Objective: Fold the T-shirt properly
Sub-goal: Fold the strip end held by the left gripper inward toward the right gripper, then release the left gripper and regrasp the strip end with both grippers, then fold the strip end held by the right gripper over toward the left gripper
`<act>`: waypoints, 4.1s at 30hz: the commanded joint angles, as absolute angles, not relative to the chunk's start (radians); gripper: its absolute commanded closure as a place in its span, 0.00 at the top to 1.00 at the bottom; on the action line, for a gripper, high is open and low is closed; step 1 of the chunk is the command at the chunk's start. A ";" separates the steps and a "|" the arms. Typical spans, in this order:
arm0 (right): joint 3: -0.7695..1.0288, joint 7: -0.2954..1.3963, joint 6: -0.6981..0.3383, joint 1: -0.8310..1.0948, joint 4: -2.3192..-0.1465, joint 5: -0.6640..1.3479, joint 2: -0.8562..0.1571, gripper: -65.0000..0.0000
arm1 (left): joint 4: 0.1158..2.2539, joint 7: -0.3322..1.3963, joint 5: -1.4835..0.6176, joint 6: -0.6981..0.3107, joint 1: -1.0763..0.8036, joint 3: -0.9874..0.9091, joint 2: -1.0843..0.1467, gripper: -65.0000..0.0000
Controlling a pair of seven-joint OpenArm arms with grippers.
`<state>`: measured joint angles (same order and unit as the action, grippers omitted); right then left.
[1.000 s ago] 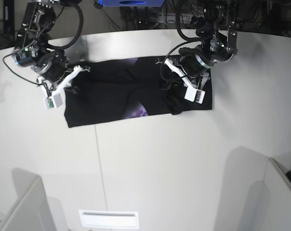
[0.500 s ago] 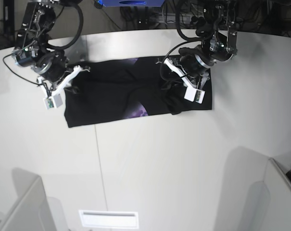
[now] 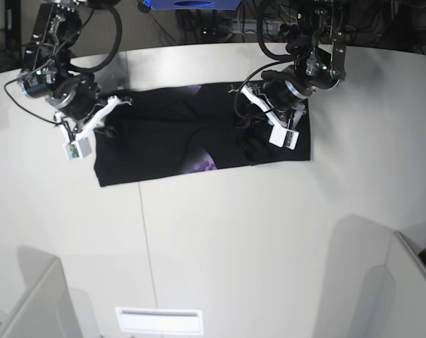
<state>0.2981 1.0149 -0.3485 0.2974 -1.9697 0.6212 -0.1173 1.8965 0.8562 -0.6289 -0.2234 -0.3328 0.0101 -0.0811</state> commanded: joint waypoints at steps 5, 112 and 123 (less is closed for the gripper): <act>0.302 0.995 -0.346 0.292 -1.983 0.634 -0.127 0.00 | 1.911 0.837 -0.653 -0.228 -0.306 0.012 -0.081 0.37; -0.007 1.084 -0.424 0.120 -1.982 0.321 0.013 0.00 | 1.684 0.834 -0.309 -0.483 -0.292 -0.381 -0.050 0.00; -0.101 1.084 -0.424 0.139 -2.009 0.321 0.058 0.00 | 1.676 0.834 -0.309 -0.479 -0.234 -0.380 -0.051 0.00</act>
<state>-0.0998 1.1065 -0.4263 0.1501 -1.9900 0.3069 0.0551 1.6646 0.8425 -0.3019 -0.4789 -0.2378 -0.3779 -0.0471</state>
